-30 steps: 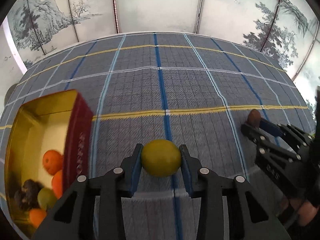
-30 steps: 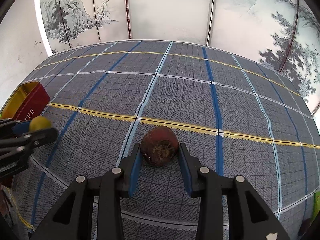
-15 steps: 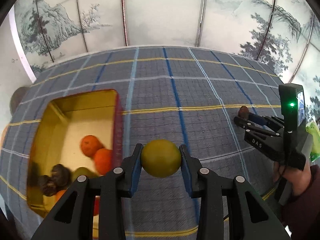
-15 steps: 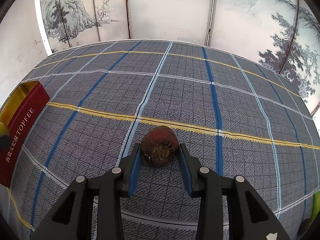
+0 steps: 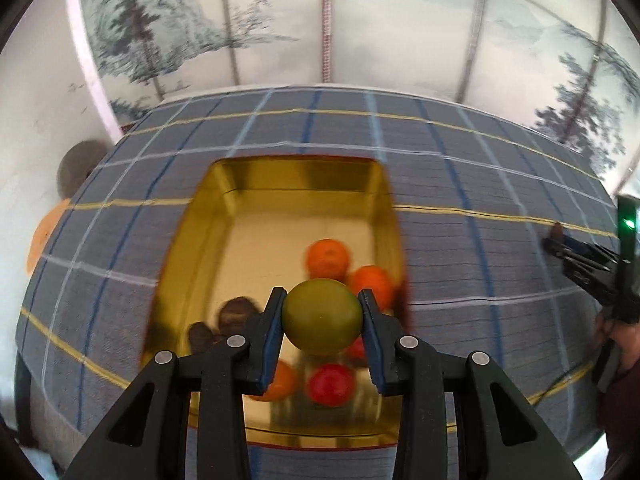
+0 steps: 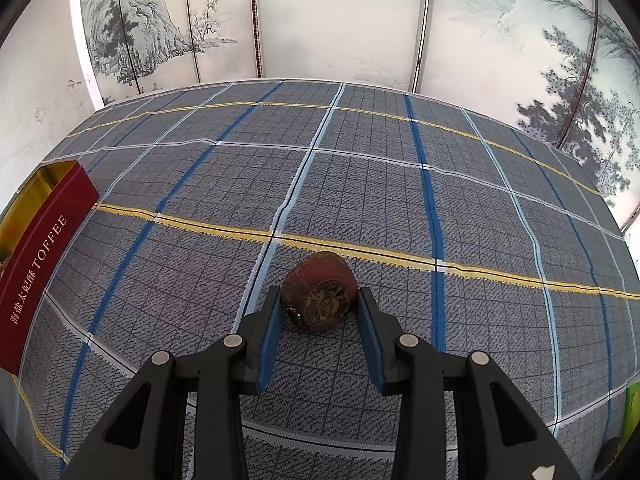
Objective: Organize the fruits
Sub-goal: 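Carry the yellow-green fruit into the tin and open the left gripper while the right holds the dark red fruit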
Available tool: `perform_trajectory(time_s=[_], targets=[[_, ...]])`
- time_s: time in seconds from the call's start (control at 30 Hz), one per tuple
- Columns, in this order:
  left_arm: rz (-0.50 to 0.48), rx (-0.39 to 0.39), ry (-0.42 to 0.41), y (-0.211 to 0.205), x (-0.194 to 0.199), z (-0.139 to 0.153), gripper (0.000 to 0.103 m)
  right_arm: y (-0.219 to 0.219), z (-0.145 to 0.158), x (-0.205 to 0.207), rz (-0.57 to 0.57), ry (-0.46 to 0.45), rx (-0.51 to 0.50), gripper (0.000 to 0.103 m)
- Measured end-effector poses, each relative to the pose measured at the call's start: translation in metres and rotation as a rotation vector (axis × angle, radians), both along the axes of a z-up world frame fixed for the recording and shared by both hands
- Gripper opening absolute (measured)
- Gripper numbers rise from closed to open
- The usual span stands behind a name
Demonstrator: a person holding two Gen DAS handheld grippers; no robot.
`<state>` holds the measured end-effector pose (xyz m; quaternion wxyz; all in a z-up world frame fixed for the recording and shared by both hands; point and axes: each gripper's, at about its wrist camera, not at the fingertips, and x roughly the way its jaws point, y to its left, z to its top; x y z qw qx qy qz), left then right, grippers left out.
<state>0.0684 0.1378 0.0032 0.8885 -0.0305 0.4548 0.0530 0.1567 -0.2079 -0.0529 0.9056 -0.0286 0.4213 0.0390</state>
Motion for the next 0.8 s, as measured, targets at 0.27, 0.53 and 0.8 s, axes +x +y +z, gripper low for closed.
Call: perform_trajectory(time_s=[0.27,0.53,0.8], targets=[[0.025,0.020,0.029,0.020,-0.004,-0.014,0.037,0.000,0.000,0.000,0.000,0.000,0.000,0.035],[0.010,0.013,0.052,0.018,-0.005,-0.026,0.037,-0.001,0.000,0.000,0.000,0.000,-0.010,0.035],[0.002,0.028,0.056,0.019,-0.006,-0.033,0.038,-0.001,0.000,0.000,-0.001,0.000,-0.011,0.035]])
